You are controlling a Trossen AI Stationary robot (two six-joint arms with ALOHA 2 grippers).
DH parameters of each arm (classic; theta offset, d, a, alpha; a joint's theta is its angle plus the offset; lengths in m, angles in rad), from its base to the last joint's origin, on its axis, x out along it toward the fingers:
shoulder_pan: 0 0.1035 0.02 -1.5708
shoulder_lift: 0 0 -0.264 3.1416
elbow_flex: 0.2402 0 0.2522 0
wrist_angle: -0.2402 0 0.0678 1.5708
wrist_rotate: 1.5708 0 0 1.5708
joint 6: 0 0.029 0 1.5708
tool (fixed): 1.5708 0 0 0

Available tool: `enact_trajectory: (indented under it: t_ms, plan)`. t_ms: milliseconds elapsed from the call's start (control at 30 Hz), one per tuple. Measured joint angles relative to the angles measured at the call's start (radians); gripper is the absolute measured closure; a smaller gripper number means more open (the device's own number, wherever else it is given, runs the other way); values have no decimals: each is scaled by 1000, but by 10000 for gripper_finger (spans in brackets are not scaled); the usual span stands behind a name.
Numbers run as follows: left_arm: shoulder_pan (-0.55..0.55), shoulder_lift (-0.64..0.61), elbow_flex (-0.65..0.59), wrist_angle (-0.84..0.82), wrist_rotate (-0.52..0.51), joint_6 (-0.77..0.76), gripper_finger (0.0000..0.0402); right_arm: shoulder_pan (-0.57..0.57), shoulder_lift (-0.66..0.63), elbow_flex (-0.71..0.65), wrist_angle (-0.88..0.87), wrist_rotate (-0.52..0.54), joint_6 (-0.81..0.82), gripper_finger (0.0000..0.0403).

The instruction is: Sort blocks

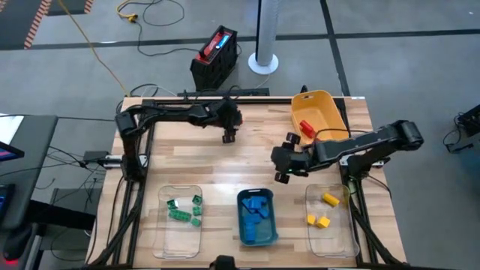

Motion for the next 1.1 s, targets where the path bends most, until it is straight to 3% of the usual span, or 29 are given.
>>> enact_trajectory:
  t_ms: [167, 400, 533, 800, 1100]
  plan:
    - [31, 80, 89, -77, -9, -44, 162, 6, -77, -52, 56, -2, -54, 187]
    - [63, 115, 107, -133, -12, -88, 173, 18, -105, -68, 66, -3, -78, 187]
    - [58, 126, 107, -156, -9, -38, 218, 19, -105, -68, 106, -3, -90, 187]
    - [31, 143, 109, -167, -8, 12, 373, 10, -105, -68, 135, -3, -66, 187]
    - [3, 25, 109, -131, -12, 6, 367, -44, -104, -53, 151, -4, 50, 187]
